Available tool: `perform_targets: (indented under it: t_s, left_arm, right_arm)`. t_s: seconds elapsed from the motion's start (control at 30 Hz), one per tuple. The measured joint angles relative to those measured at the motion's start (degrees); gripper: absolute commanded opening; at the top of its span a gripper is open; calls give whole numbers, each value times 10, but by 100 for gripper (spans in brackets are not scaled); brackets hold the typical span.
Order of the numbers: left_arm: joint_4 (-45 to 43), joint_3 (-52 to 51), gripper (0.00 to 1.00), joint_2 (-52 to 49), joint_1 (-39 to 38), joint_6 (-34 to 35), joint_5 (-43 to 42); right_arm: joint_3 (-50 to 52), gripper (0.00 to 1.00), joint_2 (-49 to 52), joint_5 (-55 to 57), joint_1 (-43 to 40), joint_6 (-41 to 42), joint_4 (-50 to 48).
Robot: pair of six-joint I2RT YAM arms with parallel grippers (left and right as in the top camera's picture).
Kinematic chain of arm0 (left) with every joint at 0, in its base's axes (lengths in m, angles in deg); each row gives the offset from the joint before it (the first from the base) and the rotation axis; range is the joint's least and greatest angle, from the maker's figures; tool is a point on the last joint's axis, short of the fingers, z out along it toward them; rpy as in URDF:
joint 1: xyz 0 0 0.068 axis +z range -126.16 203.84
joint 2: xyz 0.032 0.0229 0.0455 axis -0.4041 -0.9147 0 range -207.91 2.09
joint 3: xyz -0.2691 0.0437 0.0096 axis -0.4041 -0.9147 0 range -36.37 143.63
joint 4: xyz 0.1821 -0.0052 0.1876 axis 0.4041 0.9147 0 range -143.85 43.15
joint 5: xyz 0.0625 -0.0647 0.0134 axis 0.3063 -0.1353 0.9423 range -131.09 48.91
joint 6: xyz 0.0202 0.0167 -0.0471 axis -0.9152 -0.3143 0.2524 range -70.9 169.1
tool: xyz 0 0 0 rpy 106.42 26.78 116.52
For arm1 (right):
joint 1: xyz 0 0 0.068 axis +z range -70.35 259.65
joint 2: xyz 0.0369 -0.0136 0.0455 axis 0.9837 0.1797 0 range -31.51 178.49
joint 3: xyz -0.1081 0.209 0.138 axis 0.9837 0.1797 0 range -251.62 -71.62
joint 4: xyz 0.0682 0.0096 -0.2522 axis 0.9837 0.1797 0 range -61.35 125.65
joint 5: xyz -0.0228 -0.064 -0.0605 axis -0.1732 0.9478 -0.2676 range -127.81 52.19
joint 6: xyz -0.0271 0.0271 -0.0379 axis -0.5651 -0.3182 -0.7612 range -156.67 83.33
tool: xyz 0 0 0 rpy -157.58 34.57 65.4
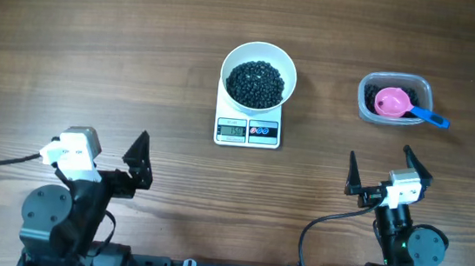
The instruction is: Scoop item into bowl and weigh 150g on scale
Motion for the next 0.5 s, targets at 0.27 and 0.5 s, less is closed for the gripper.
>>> perform_targets:
  t_s: [0.27,0.5]
  left_arm:
    - [-54,-68,100,58,57,0,-5]
    - [-89,-112,100,90,83,0,-16]
  right_arm:
    - [0,100,0,0,0,0,0]
    - [0,100,0,0,0,0,0]
